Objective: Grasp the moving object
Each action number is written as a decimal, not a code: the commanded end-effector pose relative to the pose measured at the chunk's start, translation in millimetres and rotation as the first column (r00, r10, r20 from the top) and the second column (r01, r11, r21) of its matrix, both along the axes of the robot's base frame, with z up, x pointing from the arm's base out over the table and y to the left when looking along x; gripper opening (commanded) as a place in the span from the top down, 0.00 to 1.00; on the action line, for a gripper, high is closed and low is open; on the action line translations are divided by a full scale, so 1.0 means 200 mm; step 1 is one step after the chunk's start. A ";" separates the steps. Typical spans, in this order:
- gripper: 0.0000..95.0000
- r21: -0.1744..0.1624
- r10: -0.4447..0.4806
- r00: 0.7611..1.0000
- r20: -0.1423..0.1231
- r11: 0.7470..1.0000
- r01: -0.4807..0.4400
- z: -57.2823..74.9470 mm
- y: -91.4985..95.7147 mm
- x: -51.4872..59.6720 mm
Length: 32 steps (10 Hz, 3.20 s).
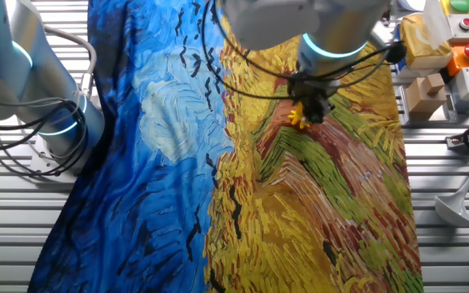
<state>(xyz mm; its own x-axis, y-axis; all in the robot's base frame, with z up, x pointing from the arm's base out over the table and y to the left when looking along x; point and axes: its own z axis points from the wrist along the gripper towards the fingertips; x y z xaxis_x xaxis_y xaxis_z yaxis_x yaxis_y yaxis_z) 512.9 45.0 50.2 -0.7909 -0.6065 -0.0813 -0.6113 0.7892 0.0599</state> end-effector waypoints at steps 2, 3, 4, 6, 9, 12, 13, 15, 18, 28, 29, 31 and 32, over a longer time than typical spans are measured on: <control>1.00 0.011 -0.005 1.000 0.009 1.000 0.005 -0.04 0.00 0.01; 1.00 0.009 -0.011 1.000 0.009 1.000 0.011 -0.04 0.01 0.01; 1.00 0.003 -0.019 1.000 0.010 1.000 0.019 -0.04 0.01 0.01; 0.60 0.008 -0.009 1.000 0.017 1.000 0.009 -0.05 0.01 0.01; 0.20 0.013 -0.001 1.000 0.019 1.000 0.000 -0.06 0.02 0.01; 0.20 0.029 0.012 1.000 0.020 1.000 -0.013 -0.05 0.02 -0.01; 0.20 0.030 0.019 1.000 0.021 0.999 -0.020 -0.04 0.02 -0.03; 0.20 0.025 0.040 0.999 0.008 0.999 -0.040 0.01 -0.02 -0.05; 0.20 0.022 0.075 0.997 -0.013 0.997 -0.074 0.09 -0.12 -0.10; 1.00 -0.023 -0.106 0.990 -0.090 0.994 0.105 0.13 -0.15 -0.12; 1.00 -0.028 -0.098 0.991 -0.088 0.995 0.096 0.13 -0.16 -0.12; 1.00 -0.026 -0.071 0.994 -0.084 0.997 0.069 0.11 -0.22 -0.11; 1.00 -0.025 -0.056 0.995 -0.082 0.998 0.054 0.10 -0.26 -0.10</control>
<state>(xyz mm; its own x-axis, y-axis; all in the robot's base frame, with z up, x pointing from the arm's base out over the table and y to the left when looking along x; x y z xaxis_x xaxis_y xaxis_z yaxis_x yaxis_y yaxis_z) 494.1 -8.9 69.6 -0.8333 -0.5528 0.0081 -0.5503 0.8308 0.0831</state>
